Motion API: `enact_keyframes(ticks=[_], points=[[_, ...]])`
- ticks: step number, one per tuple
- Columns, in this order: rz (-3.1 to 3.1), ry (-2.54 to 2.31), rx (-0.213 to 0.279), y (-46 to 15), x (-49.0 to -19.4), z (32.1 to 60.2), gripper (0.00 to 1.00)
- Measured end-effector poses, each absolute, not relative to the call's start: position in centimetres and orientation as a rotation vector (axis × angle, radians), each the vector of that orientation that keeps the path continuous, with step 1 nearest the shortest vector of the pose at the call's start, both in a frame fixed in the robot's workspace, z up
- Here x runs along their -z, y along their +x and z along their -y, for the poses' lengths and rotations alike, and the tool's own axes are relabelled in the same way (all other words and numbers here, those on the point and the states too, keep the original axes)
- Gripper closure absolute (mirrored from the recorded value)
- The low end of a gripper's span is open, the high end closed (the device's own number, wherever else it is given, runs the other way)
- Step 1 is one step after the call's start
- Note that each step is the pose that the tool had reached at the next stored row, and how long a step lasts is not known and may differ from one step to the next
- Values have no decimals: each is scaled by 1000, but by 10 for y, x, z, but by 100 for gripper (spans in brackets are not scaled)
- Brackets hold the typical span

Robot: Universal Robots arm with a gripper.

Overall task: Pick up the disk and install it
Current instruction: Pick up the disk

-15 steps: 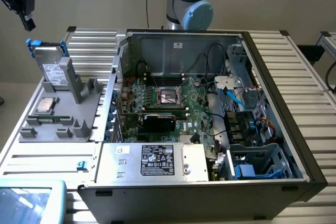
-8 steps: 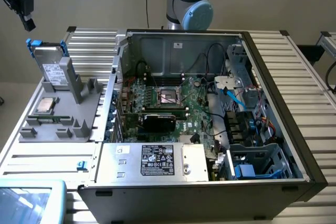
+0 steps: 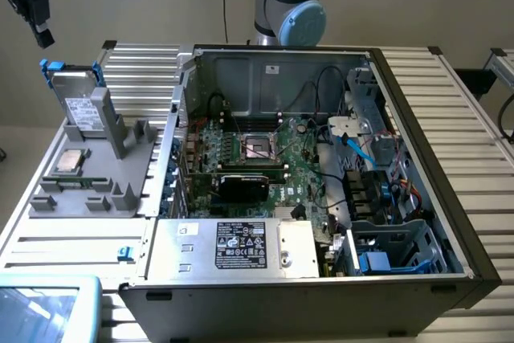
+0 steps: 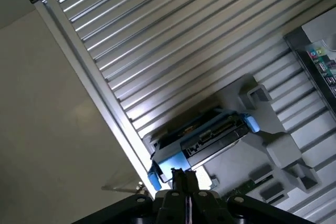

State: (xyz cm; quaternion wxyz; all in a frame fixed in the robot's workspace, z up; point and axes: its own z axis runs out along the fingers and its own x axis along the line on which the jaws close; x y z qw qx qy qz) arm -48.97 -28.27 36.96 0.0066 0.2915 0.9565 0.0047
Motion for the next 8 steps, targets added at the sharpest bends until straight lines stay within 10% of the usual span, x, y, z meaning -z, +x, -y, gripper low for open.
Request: enact_keyframes(ticks=[8], points=[[-2938, 1071, -11, -490, -369, 283, 89]])
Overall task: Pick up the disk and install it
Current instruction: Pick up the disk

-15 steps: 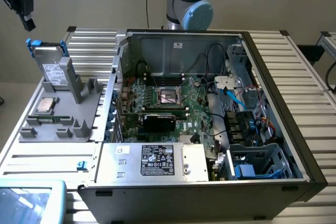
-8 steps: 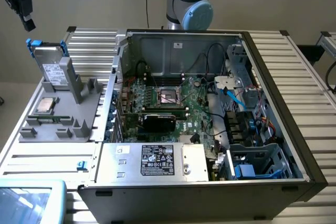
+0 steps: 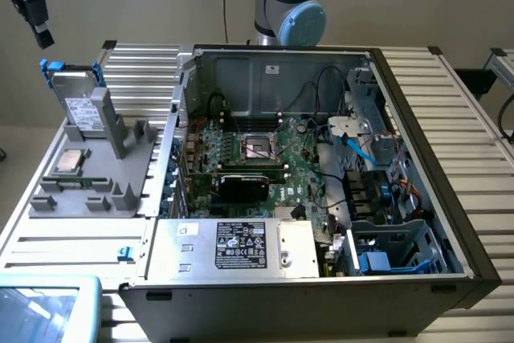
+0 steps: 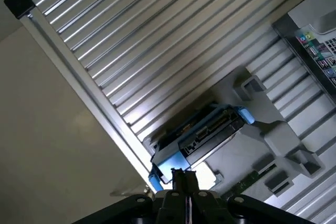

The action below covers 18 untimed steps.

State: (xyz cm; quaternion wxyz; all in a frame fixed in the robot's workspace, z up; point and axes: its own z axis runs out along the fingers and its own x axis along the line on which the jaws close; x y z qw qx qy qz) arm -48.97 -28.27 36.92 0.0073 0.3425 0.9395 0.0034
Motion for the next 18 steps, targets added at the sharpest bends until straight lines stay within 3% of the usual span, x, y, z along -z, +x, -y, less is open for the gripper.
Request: enact_keyframes(ticks=[18], points=[[-2797, 1393, 0, -490, -369, 283, 89]])
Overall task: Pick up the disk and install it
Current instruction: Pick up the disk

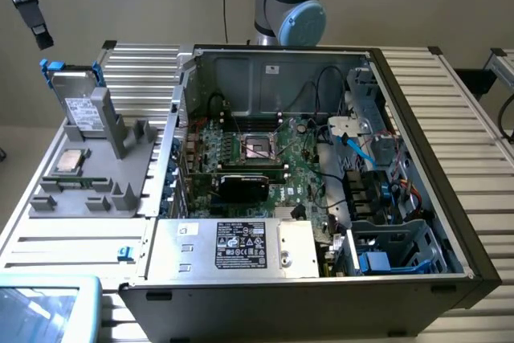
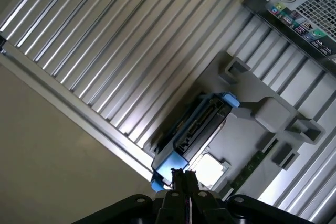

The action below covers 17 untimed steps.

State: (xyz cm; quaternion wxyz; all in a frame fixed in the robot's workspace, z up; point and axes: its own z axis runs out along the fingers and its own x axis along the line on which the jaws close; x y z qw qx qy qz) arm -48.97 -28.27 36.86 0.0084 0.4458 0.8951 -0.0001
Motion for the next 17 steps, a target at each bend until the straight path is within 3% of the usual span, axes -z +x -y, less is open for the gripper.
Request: enact_keyframes(ticks=[17], points=[[-2635, 1680, 3, -490, -368, 283, 89]])
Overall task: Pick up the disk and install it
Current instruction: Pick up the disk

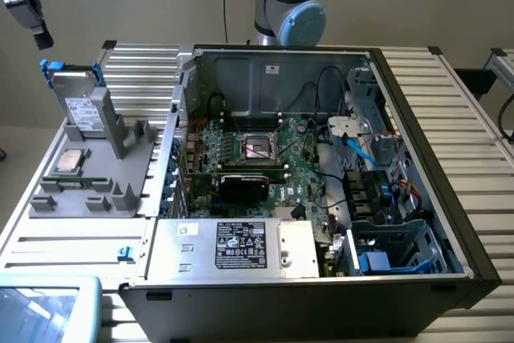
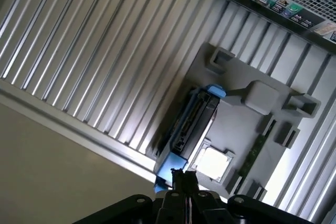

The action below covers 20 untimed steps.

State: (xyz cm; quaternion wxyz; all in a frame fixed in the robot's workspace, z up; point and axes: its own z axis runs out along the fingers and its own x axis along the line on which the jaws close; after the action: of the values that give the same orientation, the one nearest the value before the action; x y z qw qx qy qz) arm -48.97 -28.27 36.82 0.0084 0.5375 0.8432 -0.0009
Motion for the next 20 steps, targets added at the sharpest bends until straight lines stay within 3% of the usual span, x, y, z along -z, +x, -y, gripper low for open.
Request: enact_keyframes(ticks=[20], points=[[-2299, 2118, 7, -490, -366, 283, 89]])
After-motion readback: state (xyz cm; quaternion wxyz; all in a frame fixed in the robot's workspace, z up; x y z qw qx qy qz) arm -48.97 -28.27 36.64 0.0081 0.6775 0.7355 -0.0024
